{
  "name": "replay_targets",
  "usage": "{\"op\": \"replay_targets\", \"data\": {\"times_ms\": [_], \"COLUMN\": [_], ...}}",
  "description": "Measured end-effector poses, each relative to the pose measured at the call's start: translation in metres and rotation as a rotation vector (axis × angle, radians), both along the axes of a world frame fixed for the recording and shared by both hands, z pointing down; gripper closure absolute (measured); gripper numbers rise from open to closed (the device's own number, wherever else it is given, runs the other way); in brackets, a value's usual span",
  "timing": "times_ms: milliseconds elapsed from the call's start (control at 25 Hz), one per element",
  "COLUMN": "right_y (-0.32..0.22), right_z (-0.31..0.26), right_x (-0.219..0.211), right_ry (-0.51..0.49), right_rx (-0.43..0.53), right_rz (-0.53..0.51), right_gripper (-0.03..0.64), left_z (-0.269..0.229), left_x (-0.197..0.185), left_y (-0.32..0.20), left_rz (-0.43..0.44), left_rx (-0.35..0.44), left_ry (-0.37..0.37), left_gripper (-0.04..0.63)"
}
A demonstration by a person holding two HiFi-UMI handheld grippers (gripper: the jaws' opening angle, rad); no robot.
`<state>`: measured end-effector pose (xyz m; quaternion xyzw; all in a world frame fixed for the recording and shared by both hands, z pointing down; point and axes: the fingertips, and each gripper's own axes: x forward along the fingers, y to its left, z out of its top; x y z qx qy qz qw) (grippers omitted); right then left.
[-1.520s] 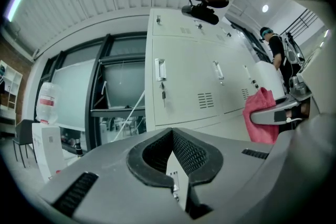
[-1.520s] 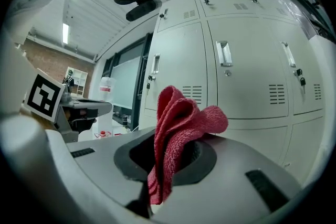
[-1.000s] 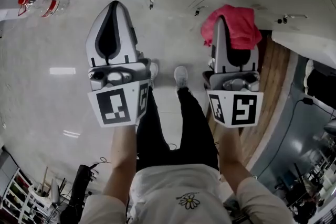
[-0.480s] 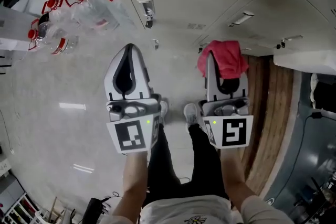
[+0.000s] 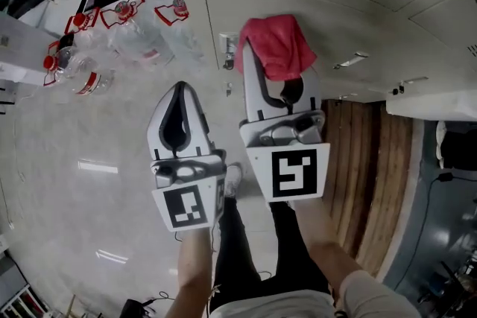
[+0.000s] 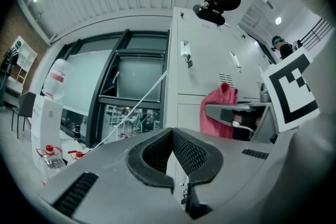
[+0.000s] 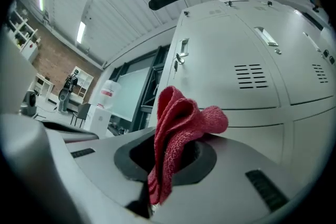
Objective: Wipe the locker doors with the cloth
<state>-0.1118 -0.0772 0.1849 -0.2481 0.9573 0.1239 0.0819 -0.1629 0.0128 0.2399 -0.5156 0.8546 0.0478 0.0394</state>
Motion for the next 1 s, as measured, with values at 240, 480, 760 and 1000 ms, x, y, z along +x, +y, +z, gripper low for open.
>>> {"op": "replay_targets", "data": {"times_ms": [240,480,760,1000], "right_y": [0.007,0.0,-0.009,-0.013], "right_z": [-0.013,-0.01,-0.003,0.004], "right_x": [-0.053,-0.072,-0.078,-0.074], "right_ry": [-0.015,0.012,0.062,0.096], "right_rx": [0.061,0.103,0.117,0.141], "right_rz": [-0.005,0.059,0.099,0.089], "right_gripper": [0.586,0.587,0.586,0.586], "left_z": [0.002,0.008,0.005,0.016], "left_x": [-0.03,-0.046,-0.048,-0.037], "left_y": [0.012,0.011,-0.003,-0.015], "left_rz": [-0.001,0.009,0.041,0.059], "left_rx": [-0.008,-0.02,-0.019,-0.032], "left_ry": [-0.007,0.0,-0.009,0.007], "left_gripper": [0.58,0.579,0.58,0.58]}}
